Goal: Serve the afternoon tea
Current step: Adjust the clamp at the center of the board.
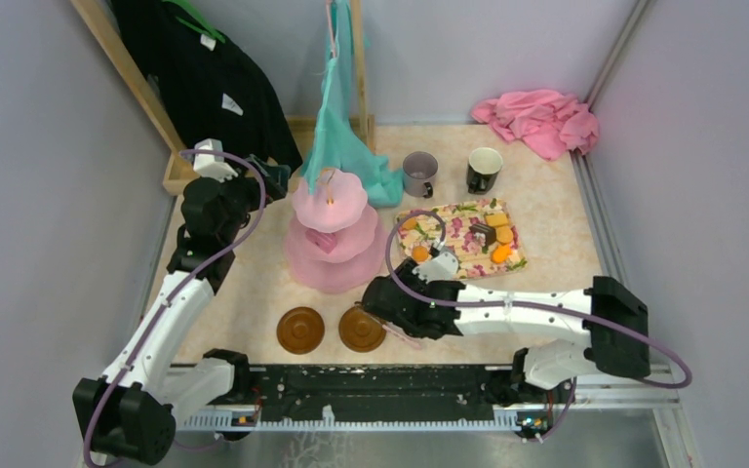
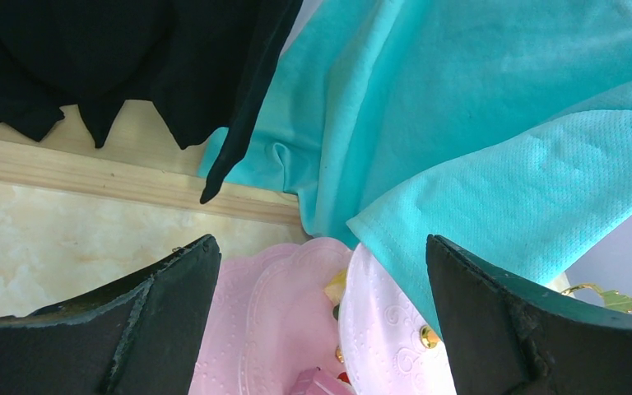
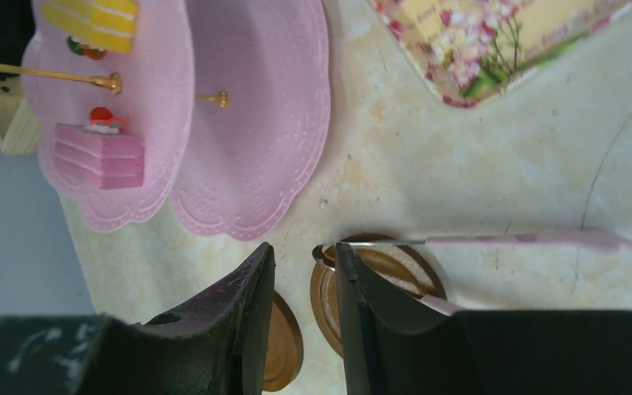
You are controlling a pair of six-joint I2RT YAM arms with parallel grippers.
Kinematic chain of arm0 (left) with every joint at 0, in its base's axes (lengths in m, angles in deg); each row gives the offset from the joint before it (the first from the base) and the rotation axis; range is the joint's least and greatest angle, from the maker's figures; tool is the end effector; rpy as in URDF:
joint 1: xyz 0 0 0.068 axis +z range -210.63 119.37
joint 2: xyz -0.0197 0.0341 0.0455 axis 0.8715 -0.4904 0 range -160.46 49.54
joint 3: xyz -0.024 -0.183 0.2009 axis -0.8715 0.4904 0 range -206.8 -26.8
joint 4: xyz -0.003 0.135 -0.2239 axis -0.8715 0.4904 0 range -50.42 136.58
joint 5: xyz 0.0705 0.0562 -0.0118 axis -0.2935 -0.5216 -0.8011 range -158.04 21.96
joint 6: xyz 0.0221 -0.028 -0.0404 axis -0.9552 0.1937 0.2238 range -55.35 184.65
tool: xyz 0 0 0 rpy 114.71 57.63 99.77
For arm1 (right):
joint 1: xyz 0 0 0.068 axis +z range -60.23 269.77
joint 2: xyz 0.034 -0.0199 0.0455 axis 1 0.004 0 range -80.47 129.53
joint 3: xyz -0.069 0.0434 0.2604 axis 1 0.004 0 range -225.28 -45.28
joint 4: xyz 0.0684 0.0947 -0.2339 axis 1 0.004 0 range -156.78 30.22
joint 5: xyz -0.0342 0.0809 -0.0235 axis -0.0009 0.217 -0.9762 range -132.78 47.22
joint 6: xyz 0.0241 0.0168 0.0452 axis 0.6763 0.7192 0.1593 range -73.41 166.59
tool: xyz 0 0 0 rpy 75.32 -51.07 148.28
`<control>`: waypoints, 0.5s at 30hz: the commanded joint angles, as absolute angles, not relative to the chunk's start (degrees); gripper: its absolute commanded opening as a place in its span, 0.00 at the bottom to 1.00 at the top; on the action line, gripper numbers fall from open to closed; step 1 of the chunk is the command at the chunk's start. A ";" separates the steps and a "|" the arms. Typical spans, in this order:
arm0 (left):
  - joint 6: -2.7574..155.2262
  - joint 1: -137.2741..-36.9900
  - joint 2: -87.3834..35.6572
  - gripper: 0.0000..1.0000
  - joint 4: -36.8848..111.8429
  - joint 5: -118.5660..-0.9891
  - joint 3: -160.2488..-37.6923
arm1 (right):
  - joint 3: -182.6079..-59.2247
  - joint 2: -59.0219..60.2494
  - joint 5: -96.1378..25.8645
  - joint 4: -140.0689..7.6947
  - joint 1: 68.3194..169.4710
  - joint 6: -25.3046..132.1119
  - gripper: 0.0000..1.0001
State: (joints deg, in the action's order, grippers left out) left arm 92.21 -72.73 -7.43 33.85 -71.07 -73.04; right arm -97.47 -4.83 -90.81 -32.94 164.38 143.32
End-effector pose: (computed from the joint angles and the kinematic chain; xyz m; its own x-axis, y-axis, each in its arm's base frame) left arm 0.2324 -0.0479 0.3387 -0.1485 -0.4406 -0.8853 0.1005 0.8839 -0.4568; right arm 0.0935 0.2399 0.2446 -0.5082 0.6560 -0.5580 0.2849 0.7395 0.6099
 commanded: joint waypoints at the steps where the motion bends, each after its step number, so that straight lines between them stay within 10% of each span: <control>1: 92.96 -72.41 -6.12 0.99 33.60 -71.55 -73.55 | -104.94 0.16 -85.42 -21.20 162.91 166.15 0.31; 15: 92.29 -72.41 -4.10 0.99 33.96 -70.11 -72.76 | -111.28 11.00 -72.60 -15.41 162.06 178.67 0.31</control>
State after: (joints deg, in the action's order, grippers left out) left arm 92.45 -72.73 -6.09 34.37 -70.98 -73.02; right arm -108.42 9.88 -76.03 -17.97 162.39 164.96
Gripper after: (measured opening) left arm 0.994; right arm 0.301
